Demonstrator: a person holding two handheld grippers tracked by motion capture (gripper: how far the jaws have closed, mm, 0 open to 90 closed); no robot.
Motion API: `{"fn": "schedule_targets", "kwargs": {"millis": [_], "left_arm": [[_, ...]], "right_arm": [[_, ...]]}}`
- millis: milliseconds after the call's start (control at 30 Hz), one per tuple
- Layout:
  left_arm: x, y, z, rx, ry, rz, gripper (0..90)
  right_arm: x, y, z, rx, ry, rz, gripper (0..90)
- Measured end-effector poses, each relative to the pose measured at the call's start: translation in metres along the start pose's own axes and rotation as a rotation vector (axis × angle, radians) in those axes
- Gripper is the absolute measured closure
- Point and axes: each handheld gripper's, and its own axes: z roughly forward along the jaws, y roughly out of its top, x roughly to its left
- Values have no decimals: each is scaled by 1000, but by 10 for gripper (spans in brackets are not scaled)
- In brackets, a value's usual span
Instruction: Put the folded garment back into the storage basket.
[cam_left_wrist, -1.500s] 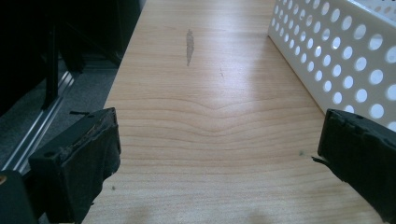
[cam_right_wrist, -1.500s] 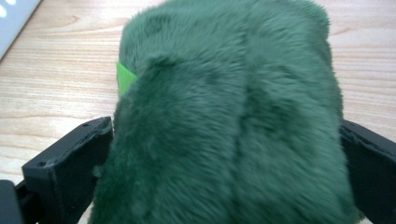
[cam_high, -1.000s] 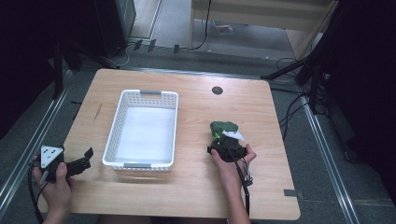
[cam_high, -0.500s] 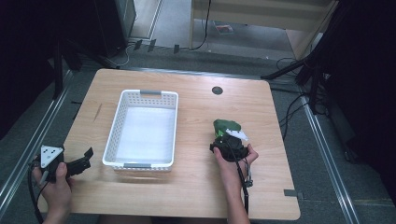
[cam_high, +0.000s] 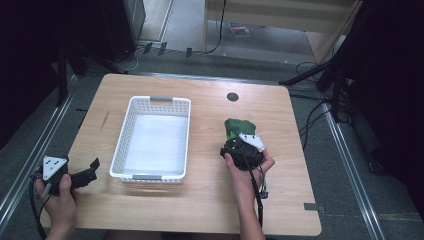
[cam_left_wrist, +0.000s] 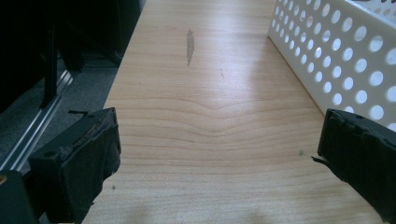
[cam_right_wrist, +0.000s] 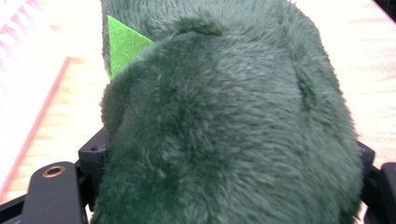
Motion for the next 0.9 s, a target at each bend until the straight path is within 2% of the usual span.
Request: {"fn": "schedule_targets", "kwargs": {"millis": [133, 167, 200, 400, 433, 533, 567, 700, 900], "left_arm": [[0, 0, 0, 0, -1, -2, 4], [0, 0, 0, 2, -1, -3, 4], [0, 0, 0, 3, -2, -3, 3], [1, 0, 0, 2, -1, -7, 4], [1, 0, 0, 2, -1, -7, 4], [1, 0, 0, 1, -2, -8, 4], [1, 0, 0, 2, -1, -8, 4], [1, 0, 0, 2, -1, -7, 4], [1, 0, 0, 3, 0, -6, 4]], "right_arm": [[10, 5, -8, -63, 20, -3, 193], [10, 5, -8, -63, 20, -3, 193], [15, 7, -11, -99, 20, -2, 190], [28, 10, -19, -216, 36, -20, 184], [28, 10, -19, -216, 36, -20, 184], [34, 9, -23, -268, 41, -25, 183], [38, 9, -25, -310, 51, -24, 184], [45, 8, -29, -378, 68, -25, 187], [56, 8, -33, -428, 86, -30, 186]]}}
